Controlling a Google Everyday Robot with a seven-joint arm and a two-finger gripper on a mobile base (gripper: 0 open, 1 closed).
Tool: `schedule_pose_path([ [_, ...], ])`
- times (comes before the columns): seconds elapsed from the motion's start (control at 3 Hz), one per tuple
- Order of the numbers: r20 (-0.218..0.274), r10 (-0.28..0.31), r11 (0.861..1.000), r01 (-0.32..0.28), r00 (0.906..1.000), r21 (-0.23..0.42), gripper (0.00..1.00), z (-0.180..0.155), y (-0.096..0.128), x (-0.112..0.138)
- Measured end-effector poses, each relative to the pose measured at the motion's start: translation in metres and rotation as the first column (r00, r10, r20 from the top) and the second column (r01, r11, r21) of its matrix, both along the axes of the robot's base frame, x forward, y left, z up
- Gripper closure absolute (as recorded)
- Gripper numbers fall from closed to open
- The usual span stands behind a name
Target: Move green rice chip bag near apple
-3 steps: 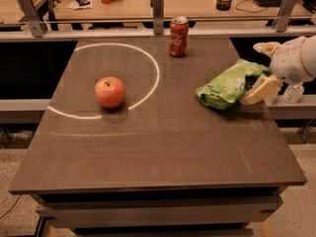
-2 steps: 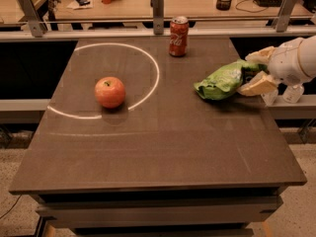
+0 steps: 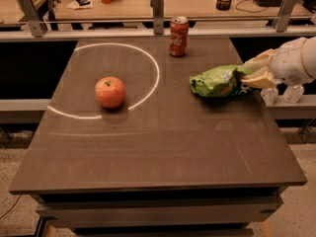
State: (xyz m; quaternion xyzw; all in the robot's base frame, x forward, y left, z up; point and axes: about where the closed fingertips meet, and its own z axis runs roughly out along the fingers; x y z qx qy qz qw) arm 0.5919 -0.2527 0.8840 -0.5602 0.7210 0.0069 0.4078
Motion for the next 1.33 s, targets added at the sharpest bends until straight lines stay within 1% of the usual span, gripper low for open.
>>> schedule_pose_path([
  [0.33,0.005,0.007,0.996,-0.008,1.0000,0.084,1.00,0.023,0.007,-0.010],
  [0.67,0.007,0.024,0.991,-0.025,0.9997,0.135,1.00,0.054,0.022,-0.021],
  [1.0,0.002,0.041,0.984,-0.040,0.9992,0.176,1.00,0.075,0.040,-0.023],
  [1.33,-0.014,0.077,0.973,-0.072,0.9970,0.219,1.00,0.086,0.063,-0.016],
])
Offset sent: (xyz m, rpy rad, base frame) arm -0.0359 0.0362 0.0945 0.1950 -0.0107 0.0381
